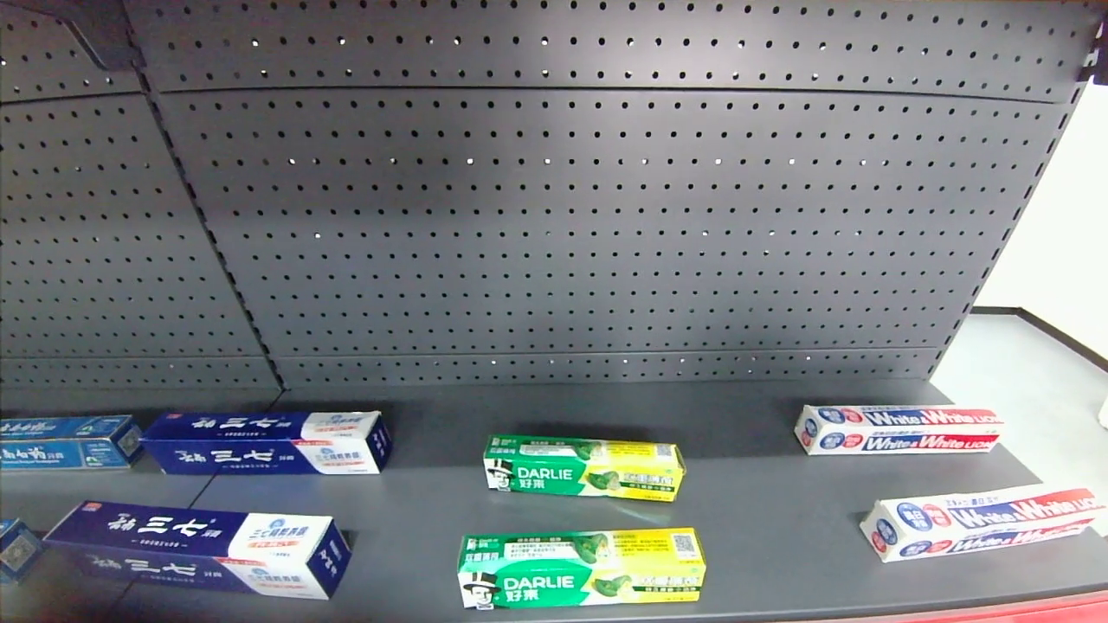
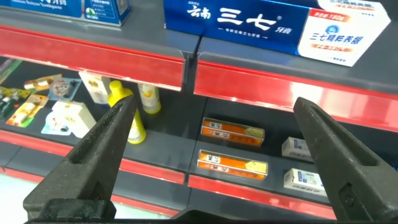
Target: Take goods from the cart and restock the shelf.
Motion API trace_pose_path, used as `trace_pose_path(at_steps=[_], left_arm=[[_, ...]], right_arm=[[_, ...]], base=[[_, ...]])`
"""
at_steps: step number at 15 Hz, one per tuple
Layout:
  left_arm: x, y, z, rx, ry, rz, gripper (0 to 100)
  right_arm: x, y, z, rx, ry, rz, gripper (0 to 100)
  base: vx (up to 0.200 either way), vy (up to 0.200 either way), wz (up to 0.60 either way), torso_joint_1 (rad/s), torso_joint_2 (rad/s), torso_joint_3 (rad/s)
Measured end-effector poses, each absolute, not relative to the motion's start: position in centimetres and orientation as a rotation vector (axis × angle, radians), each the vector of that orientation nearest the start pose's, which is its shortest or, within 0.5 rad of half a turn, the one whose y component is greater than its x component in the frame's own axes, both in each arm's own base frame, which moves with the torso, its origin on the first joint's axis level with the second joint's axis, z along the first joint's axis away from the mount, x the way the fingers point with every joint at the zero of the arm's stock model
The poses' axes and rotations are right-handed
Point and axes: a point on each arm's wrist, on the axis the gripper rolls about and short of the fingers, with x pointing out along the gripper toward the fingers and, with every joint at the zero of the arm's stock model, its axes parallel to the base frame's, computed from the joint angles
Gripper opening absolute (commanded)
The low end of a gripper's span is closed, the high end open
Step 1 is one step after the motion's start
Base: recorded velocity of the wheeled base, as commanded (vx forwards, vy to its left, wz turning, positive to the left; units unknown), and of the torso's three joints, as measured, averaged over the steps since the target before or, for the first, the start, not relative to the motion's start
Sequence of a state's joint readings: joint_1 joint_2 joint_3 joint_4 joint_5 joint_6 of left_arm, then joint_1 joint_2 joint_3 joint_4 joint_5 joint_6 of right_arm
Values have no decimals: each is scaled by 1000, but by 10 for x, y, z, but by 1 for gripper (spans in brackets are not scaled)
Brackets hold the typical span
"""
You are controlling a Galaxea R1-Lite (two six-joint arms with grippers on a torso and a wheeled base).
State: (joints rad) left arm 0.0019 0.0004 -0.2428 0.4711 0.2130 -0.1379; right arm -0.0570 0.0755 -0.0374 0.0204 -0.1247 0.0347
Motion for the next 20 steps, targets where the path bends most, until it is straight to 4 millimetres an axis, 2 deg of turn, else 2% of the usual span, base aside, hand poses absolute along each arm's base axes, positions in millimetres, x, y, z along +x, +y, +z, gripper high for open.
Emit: trace_pose_path(at_steps=[5, 7, 20], left_arm=[[-49, 5, 92, -117, 212, 232, 100], [-49, 5, 92, -116, 212, 232, 100], [-49, 5, 92, -121, 212, 234, 100]], right_arm=[[-20, -2, 85, 33, 57, -182, 100], [-20, -2, 85, 33, 58, -182, 100], [-20, -2, 85, 35, 58, -182, 100]], base=[[0, 0, 0, 0, 0, 0], [-200, 0, 0, 2, 2, 0], [0, 0, 0, -5, -1, 1]])
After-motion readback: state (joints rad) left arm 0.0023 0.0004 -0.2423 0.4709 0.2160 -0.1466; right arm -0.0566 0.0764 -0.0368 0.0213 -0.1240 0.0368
